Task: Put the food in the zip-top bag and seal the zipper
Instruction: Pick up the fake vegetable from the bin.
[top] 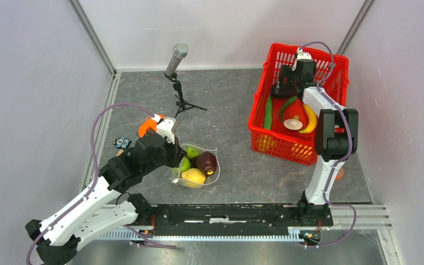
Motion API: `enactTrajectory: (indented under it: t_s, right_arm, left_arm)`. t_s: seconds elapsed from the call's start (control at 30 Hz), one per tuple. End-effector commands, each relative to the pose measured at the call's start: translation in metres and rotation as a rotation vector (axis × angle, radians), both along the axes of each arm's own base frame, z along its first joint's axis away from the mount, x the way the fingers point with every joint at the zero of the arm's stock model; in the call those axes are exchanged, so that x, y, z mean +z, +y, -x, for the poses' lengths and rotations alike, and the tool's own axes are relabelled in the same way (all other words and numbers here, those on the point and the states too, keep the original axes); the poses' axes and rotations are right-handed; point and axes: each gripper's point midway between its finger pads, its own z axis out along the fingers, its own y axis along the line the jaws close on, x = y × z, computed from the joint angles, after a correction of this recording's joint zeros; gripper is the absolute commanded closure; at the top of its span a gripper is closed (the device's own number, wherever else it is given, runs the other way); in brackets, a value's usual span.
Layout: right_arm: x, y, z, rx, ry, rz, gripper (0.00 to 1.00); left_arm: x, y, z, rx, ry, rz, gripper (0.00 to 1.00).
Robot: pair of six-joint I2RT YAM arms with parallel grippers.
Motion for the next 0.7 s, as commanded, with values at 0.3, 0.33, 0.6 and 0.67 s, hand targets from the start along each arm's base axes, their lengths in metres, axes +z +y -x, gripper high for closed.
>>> enactTrajectory:
  t_s: [0.3, 0.33, 0.6, 0.67]
  right_arm:
    - [-0.081, -0.011, 0.025, -0.151, 0.213, -0.055, 0.21]
    - [-0.086, -0.013, 0.028, -0.154, 0.246, -0.045, 0.22]
    - [-0.052, -0.010, 0.028, -0.107, 0.159, -0.036, 0.20]
    - [-0.028, -0.015, 0.028, -0.120, 0.117, -0.010, 0.18]
  left_arm:
    - [0.010, -0.003, -0.005, 0.011, -0.029, 0.032, 0.96]
    - [0.010, -0.003, -0.004, 0.010, -0.029, 0.033, 0.96]
    - [0.010, -0.002, -0.003, 0.010, -0.030, 0.038, 0.96]
    - [0.010, -0.001, -0.003, 0.011, -0.031, 0.039, 0.96]
